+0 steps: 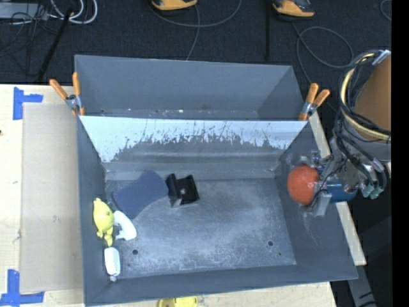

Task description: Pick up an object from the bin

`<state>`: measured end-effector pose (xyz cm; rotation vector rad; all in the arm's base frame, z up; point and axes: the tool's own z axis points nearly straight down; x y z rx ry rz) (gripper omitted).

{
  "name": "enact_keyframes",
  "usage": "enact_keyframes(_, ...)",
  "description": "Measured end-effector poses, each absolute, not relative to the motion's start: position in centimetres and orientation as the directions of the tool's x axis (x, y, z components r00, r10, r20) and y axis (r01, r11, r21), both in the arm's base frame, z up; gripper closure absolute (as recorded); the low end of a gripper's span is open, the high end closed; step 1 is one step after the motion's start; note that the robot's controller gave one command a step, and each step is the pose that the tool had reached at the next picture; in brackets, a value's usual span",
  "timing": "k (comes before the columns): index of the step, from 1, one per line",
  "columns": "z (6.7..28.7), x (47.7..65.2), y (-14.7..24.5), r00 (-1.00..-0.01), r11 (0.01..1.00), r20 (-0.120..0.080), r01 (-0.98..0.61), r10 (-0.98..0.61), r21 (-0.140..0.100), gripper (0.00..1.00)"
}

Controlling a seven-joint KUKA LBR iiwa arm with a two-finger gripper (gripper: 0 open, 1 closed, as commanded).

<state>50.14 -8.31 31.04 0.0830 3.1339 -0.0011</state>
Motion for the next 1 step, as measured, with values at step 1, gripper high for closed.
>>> enact_keyframes(1,30.88,50.08,-8.30,-0.999,0.999,-0.003,0.053,0.053,0.000,1.00)
